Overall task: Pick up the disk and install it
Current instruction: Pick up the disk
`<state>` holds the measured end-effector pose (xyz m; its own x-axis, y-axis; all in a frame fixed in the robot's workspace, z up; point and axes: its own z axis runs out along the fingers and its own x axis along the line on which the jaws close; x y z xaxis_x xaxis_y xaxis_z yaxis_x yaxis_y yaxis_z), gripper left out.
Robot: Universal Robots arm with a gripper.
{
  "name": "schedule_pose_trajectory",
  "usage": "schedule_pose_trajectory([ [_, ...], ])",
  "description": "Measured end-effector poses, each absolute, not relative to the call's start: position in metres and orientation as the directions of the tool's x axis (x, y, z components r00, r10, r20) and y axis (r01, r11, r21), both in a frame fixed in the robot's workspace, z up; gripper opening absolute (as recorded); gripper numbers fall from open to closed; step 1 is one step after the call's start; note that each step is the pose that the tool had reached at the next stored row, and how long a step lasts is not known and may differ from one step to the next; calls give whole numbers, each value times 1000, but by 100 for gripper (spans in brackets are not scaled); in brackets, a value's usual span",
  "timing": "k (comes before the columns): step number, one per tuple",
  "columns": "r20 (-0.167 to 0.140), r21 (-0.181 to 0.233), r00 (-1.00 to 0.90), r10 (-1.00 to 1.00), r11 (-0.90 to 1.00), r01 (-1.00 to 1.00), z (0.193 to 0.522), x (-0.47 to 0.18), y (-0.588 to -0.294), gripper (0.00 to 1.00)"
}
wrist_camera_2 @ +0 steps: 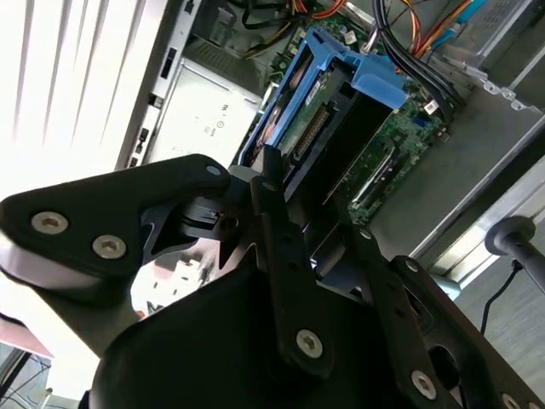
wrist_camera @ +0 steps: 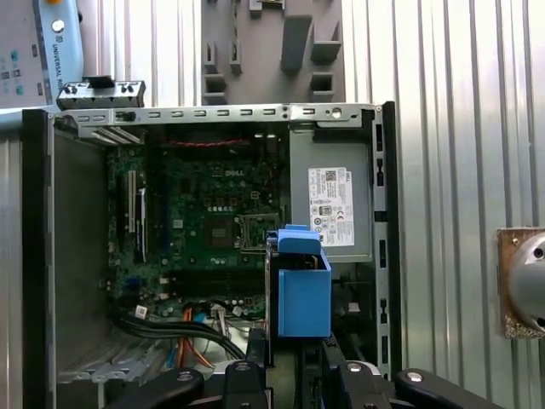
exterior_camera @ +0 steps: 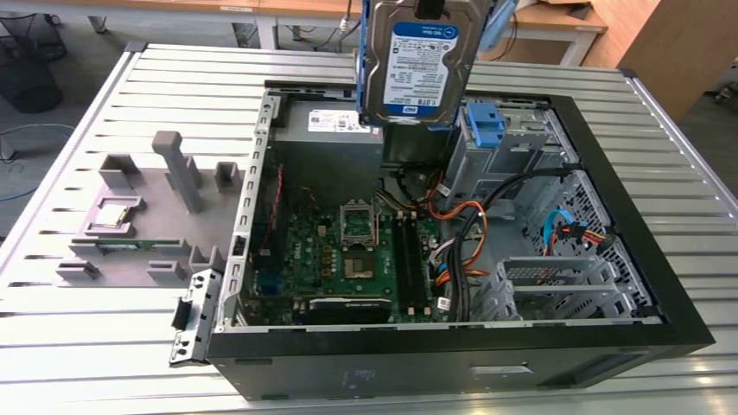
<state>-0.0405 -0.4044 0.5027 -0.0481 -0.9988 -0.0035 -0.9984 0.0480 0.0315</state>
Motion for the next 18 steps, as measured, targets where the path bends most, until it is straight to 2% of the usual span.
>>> schedule_pose_trajectory([
  [18, 34, 30, -48, -998, 49, -998, 503, -40, -452, 35],
])
